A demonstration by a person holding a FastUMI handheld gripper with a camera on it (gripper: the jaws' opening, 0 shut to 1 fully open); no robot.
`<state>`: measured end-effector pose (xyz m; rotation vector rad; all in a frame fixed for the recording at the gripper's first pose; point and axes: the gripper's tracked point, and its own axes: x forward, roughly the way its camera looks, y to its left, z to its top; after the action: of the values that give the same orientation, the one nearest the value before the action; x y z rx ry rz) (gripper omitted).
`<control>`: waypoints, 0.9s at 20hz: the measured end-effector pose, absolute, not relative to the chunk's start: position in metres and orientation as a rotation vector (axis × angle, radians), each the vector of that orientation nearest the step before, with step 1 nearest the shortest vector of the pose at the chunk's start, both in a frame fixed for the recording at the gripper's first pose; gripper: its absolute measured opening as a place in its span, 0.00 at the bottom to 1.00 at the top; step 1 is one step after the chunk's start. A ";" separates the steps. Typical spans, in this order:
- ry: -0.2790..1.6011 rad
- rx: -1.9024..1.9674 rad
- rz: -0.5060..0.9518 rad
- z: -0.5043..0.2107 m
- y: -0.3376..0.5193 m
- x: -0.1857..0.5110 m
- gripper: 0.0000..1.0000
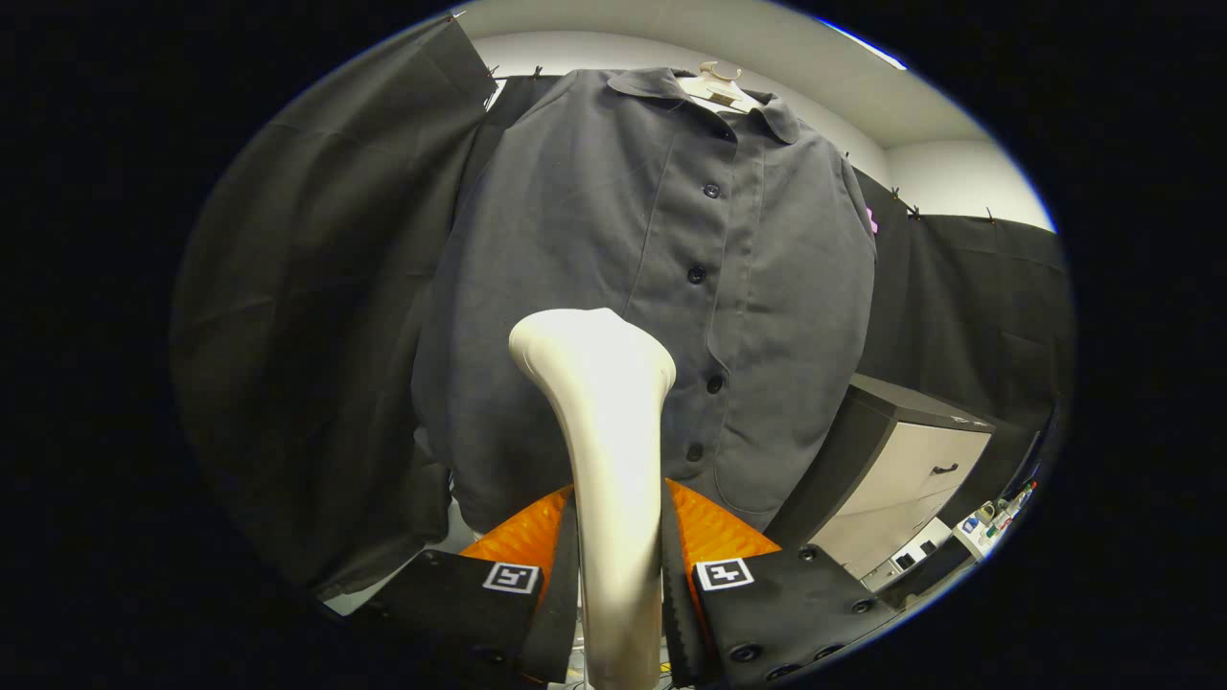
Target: Iron the clothes twice with a garment steamer, once on the left side and once on the right side.
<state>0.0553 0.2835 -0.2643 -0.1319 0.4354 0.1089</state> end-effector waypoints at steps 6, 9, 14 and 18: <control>0.453 -0.129 0.136 -0.262 0.282 0.038 0.46; 0.438 -0.120 0.154 -0.247 0.273 0.023 0.46; 0.422 -0.111 0.175 -0.225 0.246 -0.007 0.46; 0.388 -0.096 0.188 -0.196 0.221 -0.021 0.46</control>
<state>-0.0207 0.2211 -0.1963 -0.0957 0.3881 0.1883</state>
